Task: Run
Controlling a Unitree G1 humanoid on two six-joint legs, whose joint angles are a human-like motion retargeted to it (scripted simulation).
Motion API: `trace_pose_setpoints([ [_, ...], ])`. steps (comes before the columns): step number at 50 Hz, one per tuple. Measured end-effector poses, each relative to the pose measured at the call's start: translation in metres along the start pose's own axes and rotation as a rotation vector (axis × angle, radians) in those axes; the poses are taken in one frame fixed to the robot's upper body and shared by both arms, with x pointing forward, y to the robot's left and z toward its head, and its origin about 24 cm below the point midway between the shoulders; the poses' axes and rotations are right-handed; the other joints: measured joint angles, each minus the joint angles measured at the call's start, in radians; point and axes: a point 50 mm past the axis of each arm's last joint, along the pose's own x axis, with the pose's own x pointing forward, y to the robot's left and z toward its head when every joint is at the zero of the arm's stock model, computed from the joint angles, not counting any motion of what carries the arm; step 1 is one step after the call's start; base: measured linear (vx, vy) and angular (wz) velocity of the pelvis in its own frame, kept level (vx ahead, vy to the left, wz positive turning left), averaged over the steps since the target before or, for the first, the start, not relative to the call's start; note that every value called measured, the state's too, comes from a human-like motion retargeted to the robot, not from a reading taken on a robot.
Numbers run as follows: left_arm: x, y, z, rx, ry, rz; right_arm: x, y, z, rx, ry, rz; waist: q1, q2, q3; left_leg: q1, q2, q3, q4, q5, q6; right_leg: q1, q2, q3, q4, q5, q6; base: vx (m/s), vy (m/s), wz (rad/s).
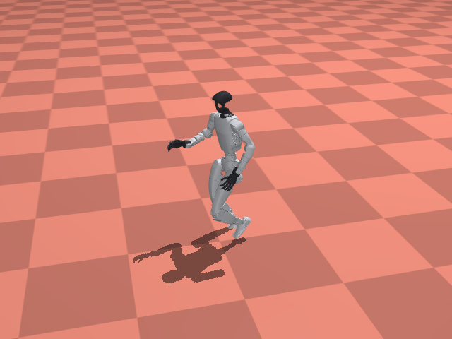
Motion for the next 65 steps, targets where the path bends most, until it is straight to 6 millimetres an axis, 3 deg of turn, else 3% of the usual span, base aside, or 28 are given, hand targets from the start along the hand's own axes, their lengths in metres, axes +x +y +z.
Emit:
trace_pose_setpoints([
  [2, -0.019, 0.001, -0.019, -0.03, 0.055, -0.012, -0.003, 0.003, 0.021, 0.061, -0.093, 0.025, 0.025, -0.016, -0.031, 0.04, -0.055, 0.022, -0.175, 0.023, -0.038, 0.011, -0.018, 0.008, -0.049, 0.165, 0.066, 0.2, 0.09, -0.75],
  [5, -0.041, 0.0, -0.032, -0.089, 0.082, -0.013, -0.014, 0.008, 0.041, 0.118, -0.192, 0.094, 0.031, -0.043, -0.065, 0.121, -0.148, 0.041, -0.451, 0.056, -0.091, -0.019, -0.057, 0.014, -0.003, 0.314, 0.143, 0.18, 0.09, -0.45],
  [8, -0.048, 0.0, -0.025, -0.129, 0.035, 0.015, -0.029, 0.01, 0.043, 0.118, -0.218, 0.158, -0.003, -0.083, -0.077, 0.209, -0.249, 0.041, -0.635, 0.074, -0.104, -0.078, -0.113, 0.02, 0.178, 0.385, 0.188, 0.16, 0.07, -0.07],
  [10, -0.044, 0.001, -0.012, -0.123, -0.032, 0.035, -0.042, 0.014, 0.032, 0.096, -0.175, 0.194, -0.037, -0.097, -0.076, 0.251, -0.293, 0.025, -0.655, 0.01, -0.078, -0.125, -0.133, 0.02, 0.357, 0.405, 0.205, 0.16, 0.07, 0.08],
  [13, -0.02, 0.009, 0.034, -0.056, -0.226, 0.091, -0.067, 0.019, -0.011, 0.005, 0.018, 0.226, -0.101, -0.119, -0.048, 0.292, -0.339, 0.005, -0.605, -0.229, 0.021, -0.228, -0.166, 0.024, 0.694, 0.369, 0.209, 0.16, 0.06, 0.2],
  [15, 0.006, 0.016, 0.086, 0.022, -0.41, 0.157, -0.092, 0.023, -0.056, -0.097, 0.23, 0.234, -0.143, -0.124, -0.018, 0.298, -0.345, -0.003, -0.564, -0.365, 0.077, -0.315, -0.173, 0.031, 0.886, 0.331, 0.194, 0.17, 0.06, 0.39],
  [17, 0.025, 0.016, 0.146, 0.043, -0.603, 0.213, -0.133, 0.024, -0.104, -0.197, 0.487, 0.268, -0.182, -0.107, -0.003, 0.317, -0.334, -0.02, -0.578, -0.402, 0.09, -0.407, -0.165, 0.029, 0.978, 0.315, 0.166, 0.19, 0.06, 0.46],
  [20, 0.025, -0.001, 0.221, -0.057, -0.856, 0.196, -0.216, 0.011, -0.153, -0.282, 0.865, 0.34, -0.257, -0.054, -0.021, 0.39, -0.318, -0.064, -0.724, -0.298, 0.034, -0.494, -0.171, -0.001, 0.909, 0.298, 0.128, 0.23, 0.04, 0.7],
  [22, 0.013, -0.017, 0.252, -0.149, -0.991, 0.125, -0.265, 0.0, -0.165, -0.29, 1.055, 0.362, -0.305, -0.02, -0.045, 0.446, -0.3, -0.079, -0.836, -0.092, -0.061, -0.49, -0.174, -0.03, 0.735, 0.318, 0.125, 0.24, -0.02, 0.9],
  [25, -0.014, -0.038, 0.283, -0.256, -1.178, -0.004, -0.318, -0.011, -0.165, -0.275, 1.235, 0.351, -0.343, 0.019, -0.078, 0.446, -0.257, -0.087, -0.855, 0.156, -0.175, -0.437, -0.148, -0.06, 0.425, 0.376, 0.152, 0.18, -0.07, 0.83],
  [27, -0.029, -0.049, 0.29, -0.292, -1.251, -0.102, -0.333, -0.013, -0.161, -0.254, 1.279, 0.326, -0.333, 0.039, -0.09, 0.404, -0.202, -0.071, -0.707, 0.202, -0.198, -0.379, -0.108, -0.075, 0.259, 0.395, 0.166, 0.1, -0.08, 0.46],
  [30, -0.039, -0.057, 0.286, -0.299, -1.26, -0.203, -0.318, -0.013, -0.16, -0.253, 1.213, 0.27, -0.291, 0.052, -0.105, 0.344, -0.081, -0.024, -0.383, 0.161, -0.154, -0.29, -0.053, -0.094, 0.135, 0.317, 0.133, 0.08, -0.1, 0.09],
  [32, -0.032, -0.054, 0.274, -0.261, -1.194, -0.208, -0.27, -0.014, -0.161, -0.275, 1.058, 0.223, -0.256, 0.053, -0.092, 0.3, 0.017, -0.014, -0.145, 0.075, -0.093, -0.245, -0.016, -0.101, 0.145, 0.136, 0.053, 0.09, -0.13, -0.13],
  [35, -0.008, -0.044, 0.235, -0.144, -0.998, -0.138, -0.16, -0.014, -0.142, -0.316, 0.697, 0.122, -0.205, 0.052, -0.035, 0.225, 0.14, -0.029, 0.142, -0.045, -0.004, -0.219, 0.036, -0.095, 0.215, -0.122, -0.069, 0.12, -0.15, -0.28],
  [37, 0.009, -0.037, 0.196, -0.065, -0.818, -0.086, -0.08, -0.016, -0.101, -0.311, 0.4, 0.016, -0.173, 0.045, -0.002, 0.156, 0.164, -0.035, 0.215, -0.077, 0.036, -0.193, 0.05, -0.081, 0.213, -0.17, -0.099, 0.16, -0.13, -0.41],
  [38, 0.014, -0.033, 0.172, -0.04, -0.72, -0.069, -0.05, -0.016, -0.074, -0.286, 0.26, -0.035, -0.157, 0.036, 0.004, 0.121, 0.152, -0.031, 0.213, -0.075, 0.045, -0.173, 0.049, -0.068, 0.188, -0.161, -0.096, 0.2, -0.07, -0.44],
  [40, 0.013, -0.027, 0.12, -0.006, -0.53, -0.046, -0.013, -0.02, -0.02, -0.215, 0.011, -0.116, -0.118, 0.011, -0.008, 0.072, 0.104, -0.005, 0.148, -0.062, 0.048, -0.117, 0.046, -0.03, 0.107, -0.105, -0.064, 0.24, -0.01, -0.46],
  [42, 0.001, -0.019, 0.074, -0.007, -0.375, -0.025, -0.002, -0.023, 0.026, -0.135, -0.18, -0.155, -0.078, -0.014, -0.036, 0.059, 0.043, 0.033, -0.001, -0.048, 0.028, -0.058, 0.029, -0.003, 0.014, 0.025, 0.0, 0.27, 0.05, -0.56],
  [45, -0.025, -0.01, 0.024, -0.05, -0.198, 0.015, -0.004, -0.021, 0.074, -0.041, -0.397, -0.13, -0.039, -0.053, -0.08, 0.08, -0.068, 0.078, -0.318, -0.028, -0.03, -0.011, -0.007, 0.024, -0.041, 0.26, 0.122, 0.26, 0.08, -0.53],
  [48, -0.047, -0.003, -0.005, -0.11, -0.091, 0.08, -0.015, -0.018, 0.099, -0.011, -0.524, -0.068, -0.039, -0.103, -0.106, 0.131, -0.202, 0.087, -0.622, 0.013, -0.074, -0.011, -0.06, 0.046, 0.064, 0.397, 0.21, 0.21, 0.06, -0.25],
  [50, -0.055, -0.001, -0.012, -0.125, -0.065, 0.125, -0.023, -0.013, 0.105, -0.009, -0.563, -0.029, -0.053, -0.135, -0.111, 0.166, -0.278, 0.074, -0.717, 0.002, -0.066, -0.025, -0.084, 0.062, 0.203, 0.456, 0.251, 0.18, 0.02, -0.09],
  [52, -0.052, 0.0, -0.006, -0.112, -0.094, 0.162, -0.031, -0.005, 0.094, -0.029, -0.517, 0.013, -0.069, -0.149, -0.099, 0.182, -0.303, 0.054, -0.66, -0.107, -0.015, -0.051, -0.09, 0.048, 0.4, 0.478, 0.252, 0.16, -0.01, -0.19],
  [54, -0.036, 0.001, 0.016, -0.073, -0.191, 0.202, -0.04, 0.008, 0.065, -0.079, -0.385, 0.067, -0.091, -0.16, -0.073, 0.193, -0.323, 0.039, -0.576, -0.246, 0.051, -0.1, -0.112, 0.041, 0.613, 0.459, 0.251, 0.15, 0.05, -0.12],
  [56, -0.011, 0.0, 0.056, -0.016, -0.343, 0.241, -0.056, 0.025, 0.015, -0.162, -0.16, 0.146, -0.121, -0.168, -0.044, 0.201, -0.343, 0.028, -0.526, -0.346, 0.097, -0.169, -0.138, 0.047, 0.788, 0.408, 0.24, 0.15, 0.08, 0.08],
  [58, 0.014, -0.008, 0.109, 0.009, -0.521, 0.263, -0.087, 0.04, -0.046, -0.26, 0.113, 0.255, -0.159, -0.157, -0.031, 0.23, -0.349, 0.01, -0.552, -0.376, 0.103, -0.253, -0.158, 0.043, 0.891, 0.352, 0.201, 0.14, 0.05, 0.19],
  [61, 0.024, -0.024, 0.19, -0.058, -0.789, 0.226, -0.16, 0.038, -0.12, -0.371, 0.517, 0.421, -0.238, -0.101, -0.042, 0.33, -0.34, -0.033, -0.711, -0.288, 0.04, -0.36, -0.17, 0.017, 0.865, 0.295, 0.152, 0.15, 0.02, 0.39],
  [63, 0.014, -0.031, 0.234, -0.128, -0.957, 0.174, -0.209, 0.024, -0.148, -0.403, 0.744, 0.482, -0.296, -0.06, -0.056, 0.408, -0.322, -0.043, -0.846, -0.134, -0.039, -0.399, -0.18, -0.012, 0.749, 0.279, 0.137, 0.14, -0.02, 0.65],
  [65, -0.003, -0.036, 0.268, -0.193, -1.122, 0.117, -0.252, 0.008, -0.161, -0.41, 0.919, 0.503, -0.342, -0.028, -0.072, 0.454, -0.302, -0.05, -0.941, 0.02, -0.115, -0.412, -0.183, -0.041, 0.587, 0.279, 0.132, 0.11, -0.05, 0.61],
])
